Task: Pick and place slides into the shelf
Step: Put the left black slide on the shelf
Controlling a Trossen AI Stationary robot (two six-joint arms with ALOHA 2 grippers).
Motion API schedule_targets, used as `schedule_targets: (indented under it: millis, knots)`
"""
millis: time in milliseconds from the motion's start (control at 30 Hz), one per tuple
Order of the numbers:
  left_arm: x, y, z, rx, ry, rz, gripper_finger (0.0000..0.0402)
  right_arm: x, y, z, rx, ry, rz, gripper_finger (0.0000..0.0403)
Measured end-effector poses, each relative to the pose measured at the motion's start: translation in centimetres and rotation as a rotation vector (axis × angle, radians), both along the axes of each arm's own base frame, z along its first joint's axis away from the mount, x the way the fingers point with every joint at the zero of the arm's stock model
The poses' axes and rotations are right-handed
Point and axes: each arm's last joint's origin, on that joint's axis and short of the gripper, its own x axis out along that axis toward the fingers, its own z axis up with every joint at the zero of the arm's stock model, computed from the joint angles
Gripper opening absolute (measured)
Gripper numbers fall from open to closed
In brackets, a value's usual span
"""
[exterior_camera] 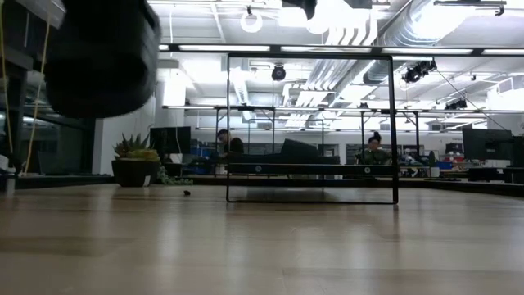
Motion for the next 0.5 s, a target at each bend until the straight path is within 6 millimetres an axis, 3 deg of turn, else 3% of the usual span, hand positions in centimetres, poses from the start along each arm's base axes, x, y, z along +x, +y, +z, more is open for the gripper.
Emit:
schedule_targets:
  millis: [233,500]
  knots:
    - [3.3,-0.8,0.2,0.042,0.068,-0.091,0.0007,3.7,0.4,0.0,-0.055,0.049,0.041,0.0152]
    - [4.6,-2.1,1.4,0.151,0.098,-0.14,0.0007,6.0,0.6,-0.4,-0.084,0.061,0.099,0.0152]
